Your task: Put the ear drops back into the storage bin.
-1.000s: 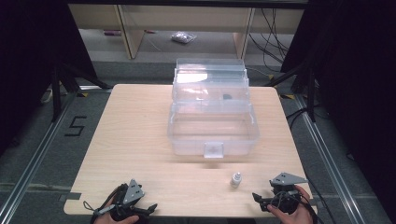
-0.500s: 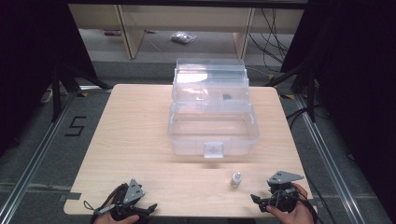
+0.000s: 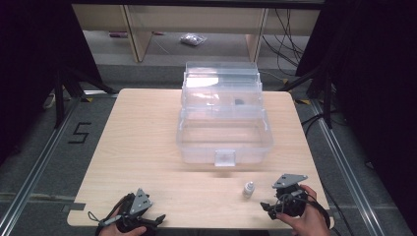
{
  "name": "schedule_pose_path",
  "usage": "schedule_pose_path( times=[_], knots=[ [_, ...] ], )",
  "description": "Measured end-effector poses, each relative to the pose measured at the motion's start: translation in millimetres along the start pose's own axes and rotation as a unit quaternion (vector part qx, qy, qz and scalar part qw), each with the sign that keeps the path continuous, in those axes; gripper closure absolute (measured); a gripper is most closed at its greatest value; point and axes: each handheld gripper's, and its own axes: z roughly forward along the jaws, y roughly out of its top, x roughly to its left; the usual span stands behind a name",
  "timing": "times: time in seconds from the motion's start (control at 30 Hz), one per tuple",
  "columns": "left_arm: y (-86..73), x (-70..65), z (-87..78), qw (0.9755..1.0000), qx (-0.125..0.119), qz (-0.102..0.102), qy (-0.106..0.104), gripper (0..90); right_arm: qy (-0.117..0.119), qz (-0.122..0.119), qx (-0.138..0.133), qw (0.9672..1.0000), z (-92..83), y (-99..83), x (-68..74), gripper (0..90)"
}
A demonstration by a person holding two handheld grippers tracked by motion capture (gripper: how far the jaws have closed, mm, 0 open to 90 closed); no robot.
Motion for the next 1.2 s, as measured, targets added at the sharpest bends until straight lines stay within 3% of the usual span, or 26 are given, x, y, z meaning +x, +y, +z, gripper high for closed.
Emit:
schedule_pose_path(
  times=[0.07, 0.23, 0.27, 0.3, 0.37, 0.57, 0.6, 0.77, 0.8, 0.83, 0.9, 0.93, 1.03, 1.07, 1.2],
  knots=[
    [-0.2, -0.2, -0.6, 1.0, 0.001, 0.001, -0.004, 15.0, -0.003, -0.016, 0.006, 0.9998, 1.2, 6.6, -0.7, 21.8],
    [-0.2, -0.3, 0.0, 1.0, -0.001, -0.001, -0.003, 15.0, -0.003, -0.03, 0.023, 0.9993, 1.9, 19.2, 2.4, 22.5],
    [-0.2, 0.6, -1.3, 0.9999, 0.005, 0.008, -0.011, 15.0, -0.001, -0.032, 0.027, 0.9991, 1.4, 21.4, 3.4, 22.5],
    [0.1, 1.4, -2.2, 0.9997, 0.015, 0.02, -0.003, 14.9, -0.001, -0.04, 0.027, 0.9988, 2.0, 23.2, 3.6, 22.6],
    [0.0, -0.5, -0.2, 1.0, -0.004, -0.001, -0.007, 14.9, 0.001, -0.041, 0.032, 0.9986, 2.2, 26.3, 5.4, 22.7],
    [0.2, 0.2, -1.7, 0.9999, -0.003, 0.005, -0.011, 14.9, 0.011, -0.055, 0.047, 0.9973, 3.6, 35.1, 10.5, 22.9],
    [-0.2, -1.0, -0.9, 0.9999, -0.005, -0.003, -0.012, 14.9, 0.012, -0.06, 0.049, 0.9969, 4.0, 36.7, 11.9, 23.1],
    [0.1, -0.1, -1.2, 0.9999, -0.008, 0.001, -0.01, 14.9, 0.016, -0.066, 0.059, 0.9959, 6.1, 42.9, 15.0, 23.4],
    [0.0, -0.8, -0.7, 0.9999, -0.011, -0.003, -0.012, 14.9, 0.014, -0.077, 0.059, 0.9952, 7.4, 44.8, 13.7, 23.4],
    [0.2, 0.6, -1.7, 0.9999, -0.003, 0.007, -0.011, 14.9, 0.014, -0.076, 0.061, 0.9951, 7.7, 45.9, 14.0, 23.5],
    [0.0, -0.5, -0.7, 0.9999, -0.002, -0.002, -0.014, 14.9, 0.017, -0.084, 0.066, 0.9941, 10.4, 48.9, 14.3, 23.9],
    [0.2, 0.0, -1.0, 0.9999, -0.005, 0.007, -0.01, 14.9, 0.015, -0.082, 0.07, 0.994, 11.1, 50.3, 15.2, 24.0],
    [0.1, -1.6, -0.5, 0.9997, -0.015, -0.008, -0.015, 14.8, 0.023, -0.083, 0.076, 0.9933, 15.6, 54.7, 17.5, 24.7],
    [0.1, 0.3, -1.8, 0.9999, -0.004, 0.006, -0.011, 14.8, 0.019, -0.09, 0.076, 0.9928, 17.9, 56.5, 16.5, 24.9],
    [0.1, -0.4, -1.7, 0.9999, -0.012, -0.004, -0.011, 14.8, 0.022, -0.096, 0.085, 0.9915, 23.3, 62.3, 17.2, 26.4]
  ],
)
